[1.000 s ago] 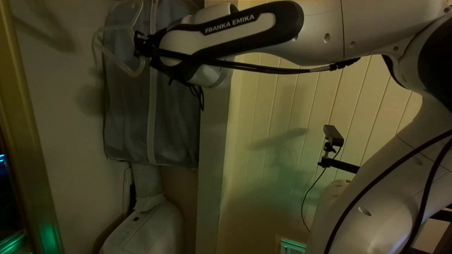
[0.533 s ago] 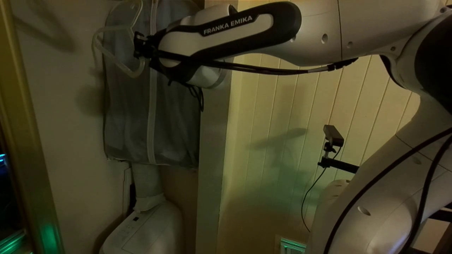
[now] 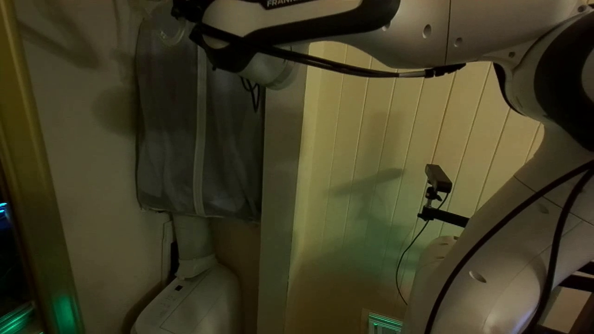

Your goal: Remove one white hanger from the rail then hang it back on the rail.

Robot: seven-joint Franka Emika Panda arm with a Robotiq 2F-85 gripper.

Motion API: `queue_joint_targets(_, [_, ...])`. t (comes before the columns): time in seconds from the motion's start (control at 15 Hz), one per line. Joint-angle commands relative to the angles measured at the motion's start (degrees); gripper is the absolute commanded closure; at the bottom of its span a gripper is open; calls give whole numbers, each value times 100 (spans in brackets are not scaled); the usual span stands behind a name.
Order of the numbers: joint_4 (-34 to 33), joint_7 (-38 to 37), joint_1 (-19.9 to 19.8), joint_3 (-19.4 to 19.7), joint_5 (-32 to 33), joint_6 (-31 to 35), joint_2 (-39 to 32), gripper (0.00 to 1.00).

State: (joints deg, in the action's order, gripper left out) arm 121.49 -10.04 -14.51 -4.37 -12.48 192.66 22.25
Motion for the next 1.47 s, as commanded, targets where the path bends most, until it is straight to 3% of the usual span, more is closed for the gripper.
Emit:
queue_joint_targets(0.0, [-739,252,-303,-99,250,57,-406,99])
queue_joint_targets(0.27, [-1176,523,-1390,-649,504,-253,-597,99])
queue_joint_targets(0.47, [-1490,699,-1945,-979,919,-586,-777,99])
queue_joint_targets(0.6, [-1717,679,-2074,-1103,1119,-1014,-838,99])
queue_joint_targets(0.87, [-1977,1018,-1865,-1034,1445,-1840,-918,99])
queue_joint_targets(1.4, [-2447,993,-1785,-1111,1386,-2491,-1028,99])
